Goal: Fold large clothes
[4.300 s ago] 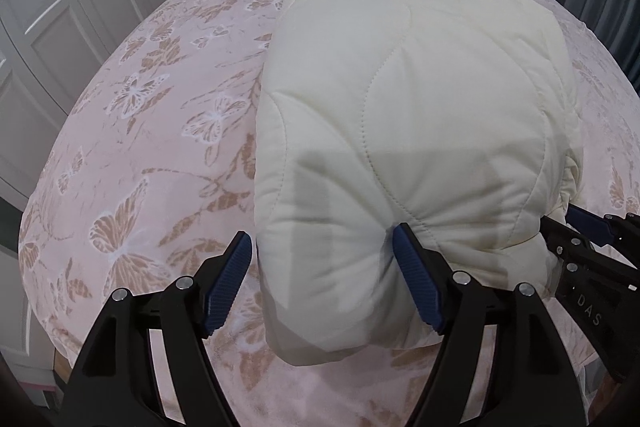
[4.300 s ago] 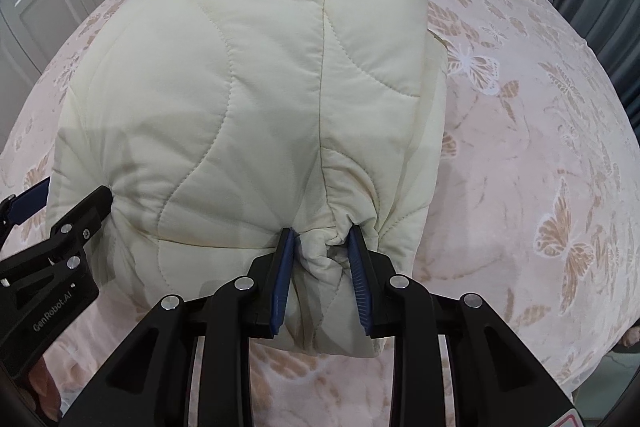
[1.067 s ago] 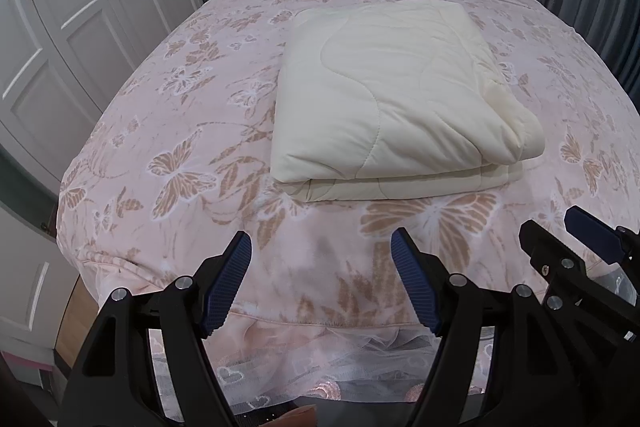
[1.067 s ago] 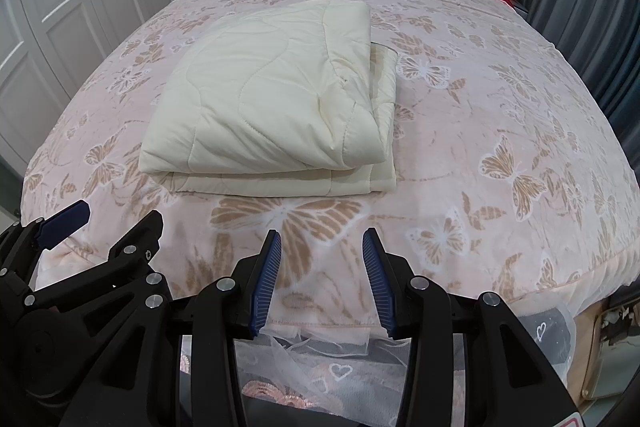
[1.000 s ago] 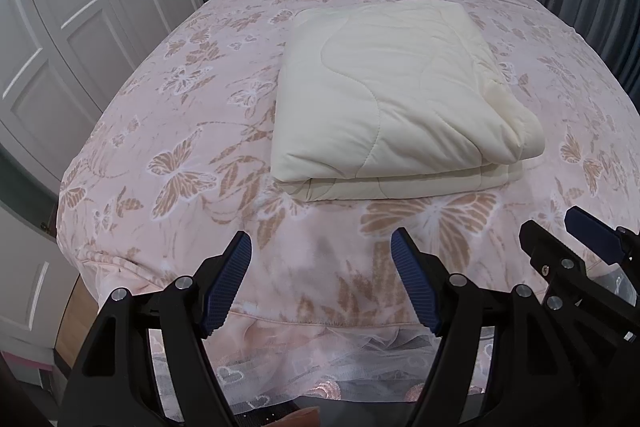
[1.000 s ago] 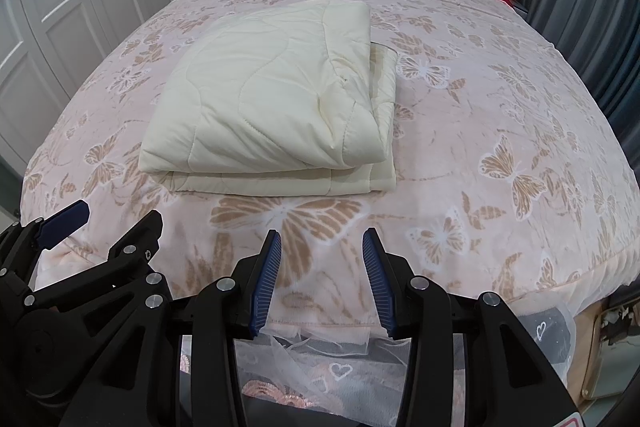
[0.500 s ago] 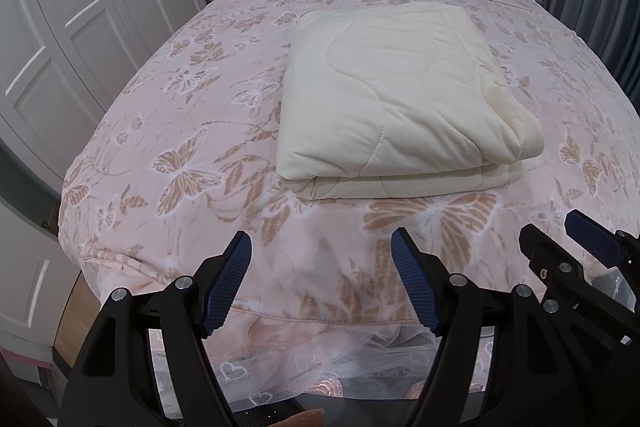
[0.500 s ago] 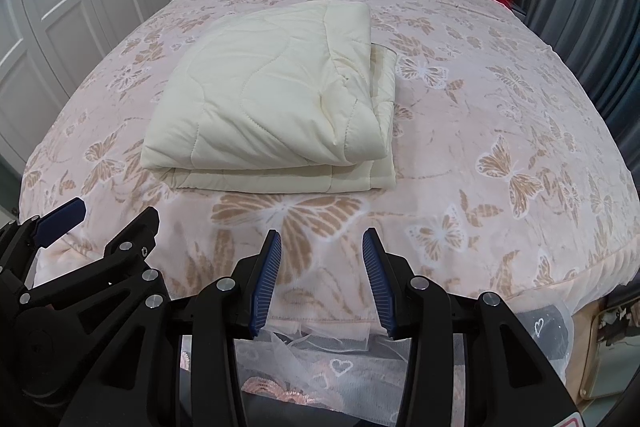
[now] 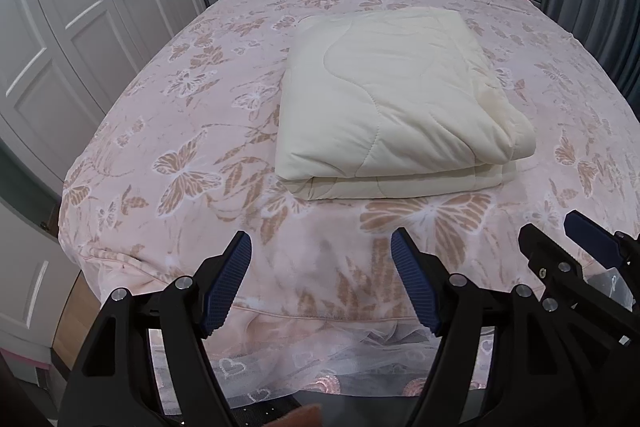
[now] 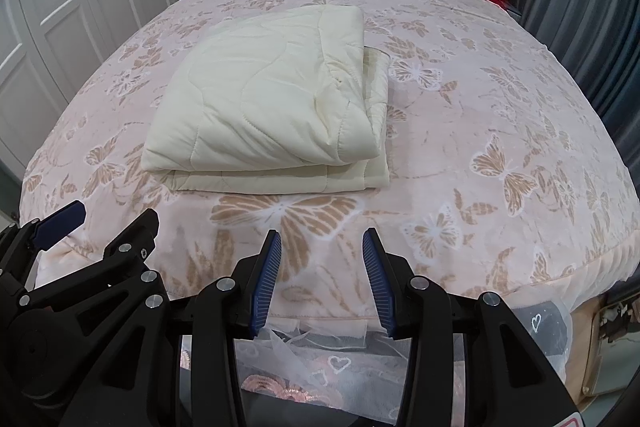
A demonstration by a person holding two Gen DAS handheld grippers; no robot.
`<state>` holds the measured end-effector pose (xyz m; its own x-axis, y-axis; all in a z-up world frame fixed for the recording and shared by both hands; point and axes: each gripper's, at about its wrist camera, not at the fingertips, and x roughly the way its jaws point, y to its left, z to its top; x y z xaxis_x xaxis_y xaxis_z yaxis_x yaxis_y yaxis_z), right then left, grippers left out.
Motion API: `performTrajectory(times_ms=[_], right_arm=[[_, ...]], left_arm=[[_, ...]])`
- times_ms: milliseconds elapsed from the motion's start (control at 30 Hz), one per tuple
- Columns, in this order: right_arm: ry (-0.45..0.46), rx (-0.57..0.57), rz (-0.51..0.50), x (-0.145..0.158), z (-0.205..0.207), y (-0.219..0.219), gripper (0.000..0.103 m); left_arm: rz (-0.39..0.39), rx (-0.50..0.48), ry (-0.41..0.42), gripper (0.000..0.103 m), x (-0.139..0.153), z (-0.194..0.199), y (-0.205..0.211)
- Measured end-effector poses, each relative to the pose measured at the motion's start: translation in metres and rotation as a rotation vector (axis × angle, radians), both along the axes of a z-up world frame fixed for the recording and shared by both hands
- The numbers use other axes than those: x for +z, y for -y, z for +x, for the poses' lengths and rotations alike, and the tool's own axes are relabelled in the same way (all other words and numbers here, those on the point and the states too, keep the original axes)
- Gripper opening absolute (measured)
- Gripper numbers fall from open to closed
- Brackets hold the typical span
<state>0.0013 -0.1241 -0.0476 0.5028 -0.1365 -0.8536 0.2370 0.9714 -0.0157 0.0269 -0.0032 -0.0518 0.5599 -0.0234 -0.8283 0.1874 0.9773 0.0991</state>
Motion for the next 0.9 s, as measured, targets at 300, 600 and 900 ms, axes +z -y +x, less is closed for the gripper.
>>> performTrajectory(times_ms=[300, 600, 900], right_arm=[[-0.003, -0.008, 0.003, -0.0002, -0.0001, 0.0005, 0.043], [-0.003, -0.007, 0.004, -0.0001, 0.0, 0.0014, 0.043], [-0.003, -0.008, -0.005, -0.0021, 0.0001, -0.0011, 0.043]], left_arm=[[0.009, -0.004, 0.002, 0.07, -0.0005, -0.0013, 0.0032], [-0.01, 0.005, -0.021, 0.07, -0.0042, 0.001, 0.0013], [0.01, 0.001, 0.012, 0.07, -0.0008, -0.0008, 0.0031]])
